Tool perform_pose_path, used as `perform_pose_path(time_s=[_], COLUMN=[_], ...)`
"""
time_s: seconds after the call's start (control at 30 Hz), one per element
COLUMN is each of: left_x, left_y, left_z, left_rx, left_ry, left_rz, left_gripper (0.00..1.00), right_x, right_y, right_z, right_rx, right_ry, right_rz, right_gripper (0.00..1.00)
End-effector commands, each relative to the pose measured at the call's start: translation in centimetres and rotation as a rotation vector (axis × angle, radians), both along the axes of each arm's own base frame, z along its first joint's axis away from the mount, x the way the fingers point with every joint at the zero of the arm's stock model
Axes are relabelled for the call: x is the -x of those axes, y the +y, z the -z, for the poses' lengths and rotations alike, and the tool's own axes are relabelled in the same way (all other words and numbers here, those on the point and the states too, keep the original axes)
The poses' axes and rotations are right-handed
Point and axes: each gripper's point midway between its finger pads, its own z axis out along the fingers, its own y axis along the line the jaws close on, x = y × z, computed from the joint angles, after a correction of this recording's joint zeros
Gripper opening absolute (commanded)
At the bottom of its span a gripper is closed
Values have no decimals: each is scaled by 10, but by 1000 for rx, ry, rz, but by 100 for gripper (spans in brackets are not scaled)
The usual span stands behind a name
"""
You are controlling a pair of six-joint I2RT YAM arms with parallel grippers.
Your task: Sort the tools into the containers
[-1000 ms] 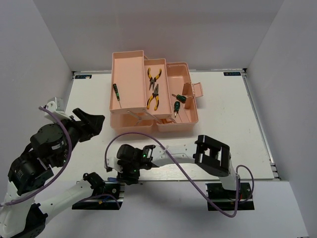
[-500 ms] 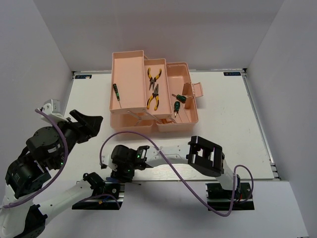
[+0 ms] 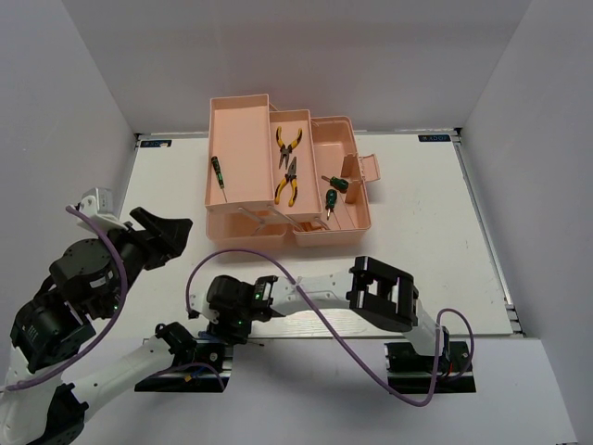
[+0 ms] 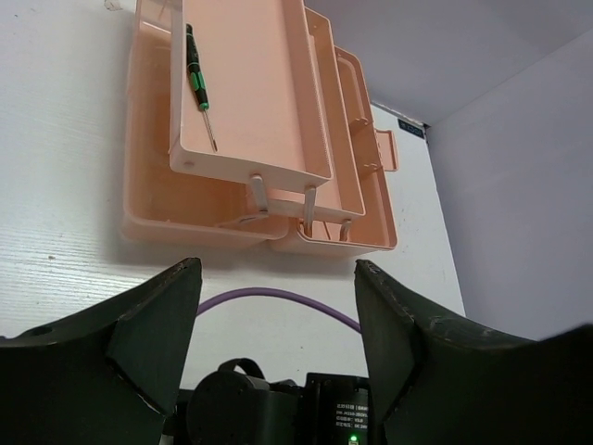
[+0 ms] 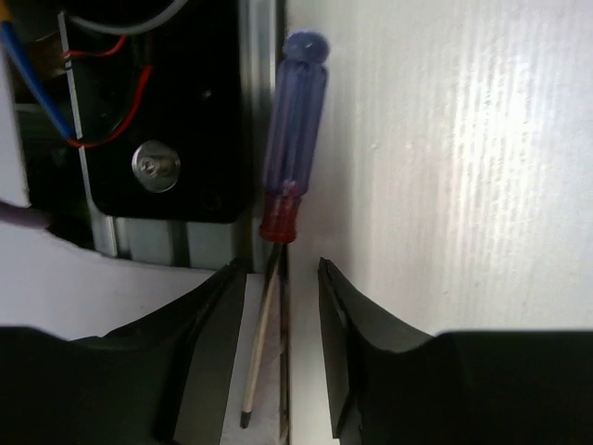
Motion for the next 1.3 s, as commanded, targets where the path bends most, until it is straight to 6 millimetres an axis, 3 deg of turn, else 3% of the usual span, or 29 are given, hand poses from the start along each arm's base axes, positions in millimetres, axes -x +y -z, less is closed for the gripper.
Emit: perform_pose_path(time_s=[0.0, 0.1, 0.27, 0.37, 0.5, 0.77, 0.8, 0.87, 0.9, 0.93, 0.97, 1.0, 1.03, 1.07, 1.1, 1.27], left_x=[2, 3, 3, 2, 0, -2, -2, -4, -4, -4, -6, -6, -6, -8, -11, -20], left_y=[1, 1, 2, 0, -1, -6, -6, -7, -7, -7, -8, -7, -7, -7, -6, 7], left_z=[-4, -2, 0, 1, 2, 5, 5, 6, 7, 7, 8, 10, 8, 13, 14, 17], left_rx=[15, 18, 20, 20, 20, 30, 30, 29, 29, 29, 37, 36, 43, 40, 49, 77], left_ry=[-12, -3, 5, 5, 5, 9, 9, 10, 10, 10, 9, 10, 3, 13, 13, 10], left_rz=[2, 0, -2, -2, -2, 5, 5, 5, 5, 5, -7, -8, -7, -21, -40, -156], left_gripper=[77, 77, 77, 77, 77, 77, 77, 77, 77, 77, 77, 77, 77, 77, 77, 77], right_x=[-9, -13, -16, -23, -38, -64, -75, -80, -87, -88, -92, -88, -91, -98, -90, -74], right_y=[12, 11, 12, 8, -1, -16, -17, -21, -19, -27, -31, -23, -40, -45, -45, -87], right_z=[11, 25, 32, 37, 43, 31, 21, 5, -27, -28, -42, -79, -70, -80, -111, -176], right_rx=[-5, 20, 31, 46, 69, 80, 69, 50, -21, -24, -69, -178, -163, -200, -294, -474], right_ry=[-46, -64, -100, -134, -197, -208, -198, -169, -110, -101, -83, -50, -45, -59, -41, -64], right_rz=[42, 64, 86, 105, 144, 210, 241, 250, 243, 237, 202, 170, 159, 136, 79, -67], right_gripper=[42, 38, 31, 21, 0, 0, 0, 0, 0, 0, 0, 0, 0, 0, 0, 0])
